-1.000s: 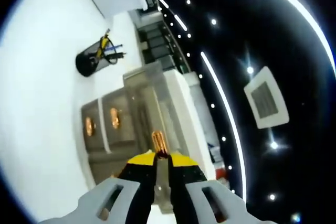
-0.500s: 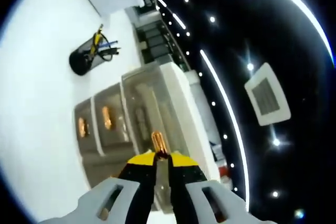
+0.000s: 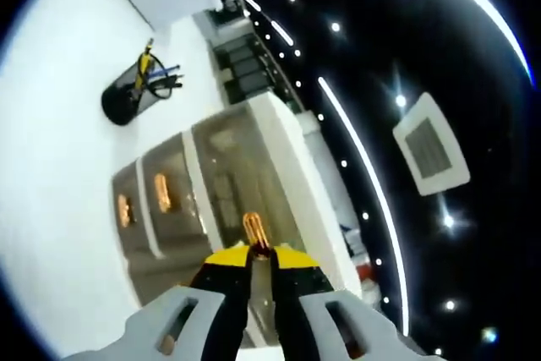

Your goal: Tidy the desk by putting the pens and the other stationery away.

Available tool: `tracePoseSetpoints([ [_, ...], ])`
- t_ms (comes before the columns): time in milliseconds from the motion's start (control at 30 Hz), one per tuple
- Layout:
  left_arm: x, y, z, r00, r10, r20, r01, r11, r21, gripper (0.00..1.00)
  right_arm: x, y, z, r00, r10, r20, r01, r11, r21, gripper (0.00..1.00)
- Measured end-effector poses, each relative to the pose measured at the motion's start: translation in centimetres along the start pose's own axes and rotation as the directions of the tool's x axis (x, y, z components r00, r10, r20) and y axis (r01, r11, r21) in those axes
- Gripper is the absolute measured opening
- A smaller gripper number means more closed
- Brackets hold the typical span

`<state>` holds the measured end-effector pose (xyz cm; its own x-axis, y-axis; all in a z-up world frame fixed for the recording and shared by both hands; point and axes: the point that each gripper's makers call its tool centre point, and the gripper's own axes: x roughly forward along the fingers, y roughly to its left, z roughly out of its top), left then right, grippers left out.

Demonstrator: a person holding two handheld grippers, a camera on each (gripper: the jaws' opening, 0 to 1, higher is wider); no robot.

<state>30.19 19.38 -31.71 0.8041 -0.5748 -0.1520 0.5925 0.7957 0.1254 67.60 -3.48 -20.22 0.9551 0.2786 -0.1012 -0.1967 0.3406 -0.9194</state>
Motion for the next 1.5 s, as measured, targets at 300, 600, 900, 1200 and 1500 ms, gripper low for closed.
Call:
tracePoseSetpoints([
  [300, -0.2, 0.2, 0.3, 1.000, 0.004, 0.013, -0.003, 1.000, -0.010, 0.62, -1.0, 0.5, -0.3, 0.998, 0.041, 0.038, -0.046, 0.989, 0.139, 0.21],
  [600, -0.3, 1.0, 0.8, 0.999, 0.021, 0.032, -0.020, 1.000, -0.022, 0.62, -5.0, 1.8, -0.4, 0.983, 0.121, 0.134, -0.169, 0.879, 0.447, 0.38],
  [900, 0.2, 0.8, 1.5, 0.998, 0.010, 0.056, -0.008, 0.999, -0.038, 0.62, -12.0, 3.5, -1.3, 0.957, 0.164, 0.240, -0.282, 0.724, 0.630, 0.49],
  [1200, 0.9, 0.7, 2.5, 0.997, 0.003, 0.080, 0.001, 0.999, -0.047, 0.63, -19.7, 5.3, -4.1, 0.947, 0.157, 0.281, -0.316, 0.617, 0.720, 0.49],
  [1500, 1.1, 0.8, 2.2, 0.997, -0.021, 0.081, 0.029, 0.996, -0.090, 0.65, -26.1, 6.5, -6.8, 0.954, 0.124, 0.272, -0.295, 0.535, 0.791, 0.52],
])
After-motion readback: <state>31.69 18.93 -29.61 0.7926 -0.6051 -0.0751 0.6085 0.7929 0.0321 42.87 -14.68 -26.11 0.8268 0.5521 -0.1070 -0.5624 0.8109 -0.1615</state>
